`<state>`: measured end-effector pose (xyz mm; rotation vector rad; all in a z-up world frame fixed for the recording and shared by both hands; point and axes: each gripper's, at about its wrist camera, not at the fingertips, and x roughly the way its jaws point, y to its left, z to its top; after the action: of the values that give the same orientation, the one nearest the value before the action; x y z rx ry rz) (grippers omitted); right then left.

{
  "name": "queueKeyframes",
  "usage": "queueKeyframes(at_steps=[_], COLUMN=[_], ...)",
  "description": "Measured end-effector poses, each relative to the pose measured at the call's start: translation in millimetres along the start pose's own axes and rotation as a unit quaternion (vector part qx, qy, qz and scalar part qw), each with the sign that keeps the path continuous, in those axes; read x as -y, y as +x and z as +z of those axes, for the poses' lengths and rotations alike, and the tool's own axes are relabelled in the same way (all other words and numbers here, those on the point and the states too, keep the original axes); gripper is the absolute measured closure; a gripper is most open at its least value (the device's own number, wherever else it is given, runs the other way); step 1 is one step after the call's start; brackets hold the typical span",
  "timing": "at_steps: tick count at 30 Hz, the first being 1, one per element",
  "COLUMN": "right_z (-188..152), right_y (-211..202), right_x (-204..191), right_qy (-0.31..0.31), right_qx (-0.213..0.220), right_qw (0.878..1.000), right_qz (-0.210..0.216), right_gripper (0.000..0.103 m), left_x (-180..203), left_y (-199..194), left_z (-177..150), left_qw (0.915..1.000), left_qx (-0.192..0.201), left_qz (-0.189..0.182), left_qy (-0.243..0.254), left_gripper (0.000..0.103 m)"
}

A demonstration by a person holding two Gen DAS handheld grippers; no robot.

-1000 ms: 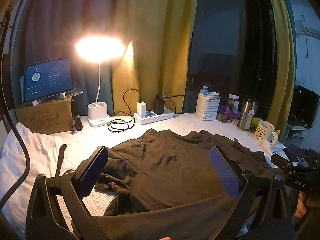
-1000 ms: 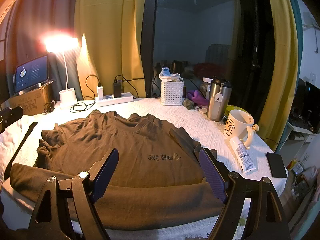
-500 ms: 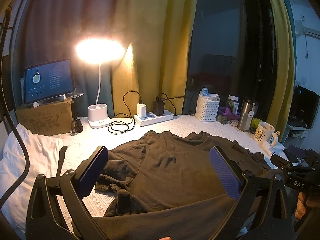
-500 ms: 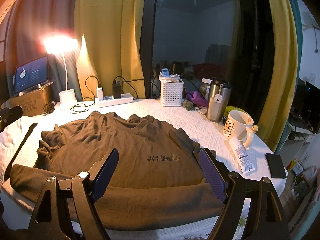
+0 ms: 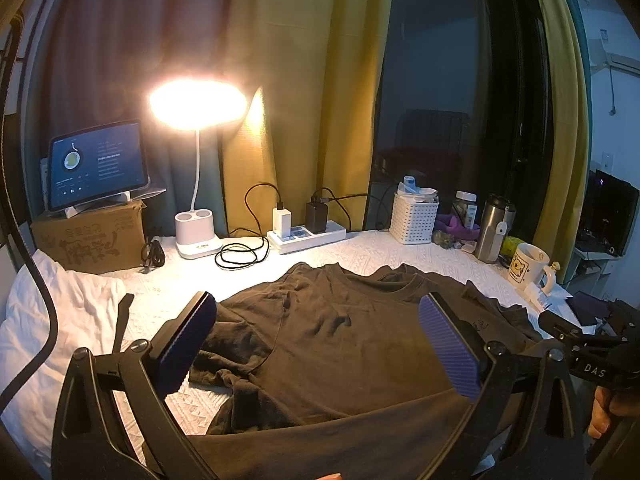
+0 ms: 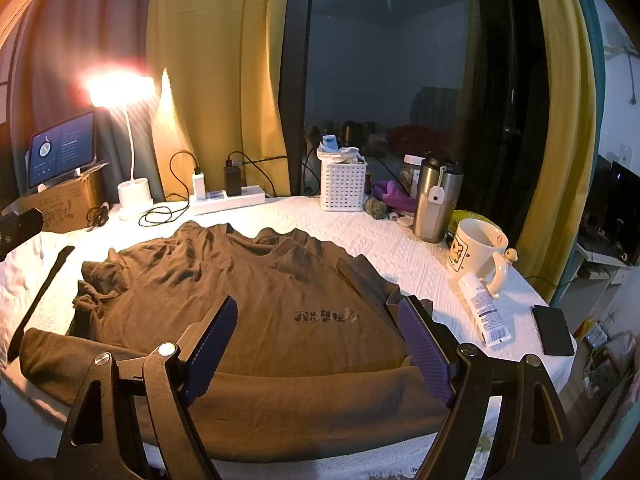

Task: Fold small clothes

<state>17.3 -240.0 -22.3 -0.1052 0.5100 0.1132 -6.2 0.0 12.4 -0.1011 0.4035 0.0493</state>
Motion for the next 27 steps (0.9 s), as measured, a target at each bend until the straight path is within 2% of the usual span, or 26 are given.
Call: queueKeyframes(at_steps=[13, 20, 27], right_z=[-4.0, 0.8, 9.0], right_y=[20.0, 43.7, 76.7], right_x=[5.5, 17.5, 37.4], right_qy=[0.006, 0.007, -0.005], right_qx=[-0.016, -0.034, -0.053], right_qw=[1.000, 0.999, 0.999], right_qz=[0.006, 0.011, 0.013], right_gripper=[0.019, 0.019, 0.019], left_x=[5.4, 13.6, 17.8], left_y=[18.4, 45.3, 85.8], left_z=[1.4, 4.8, 9.8], left_qw=[0.9998, 0.9989, 0.9959], left_qx=[-0.019, -0.044, -0.088], left_qz=[0.003, 0.004, 0.014], left_qy=[0.006, 0.014, 0.019], left_gripper=[0.002, 0.002, 0.002])
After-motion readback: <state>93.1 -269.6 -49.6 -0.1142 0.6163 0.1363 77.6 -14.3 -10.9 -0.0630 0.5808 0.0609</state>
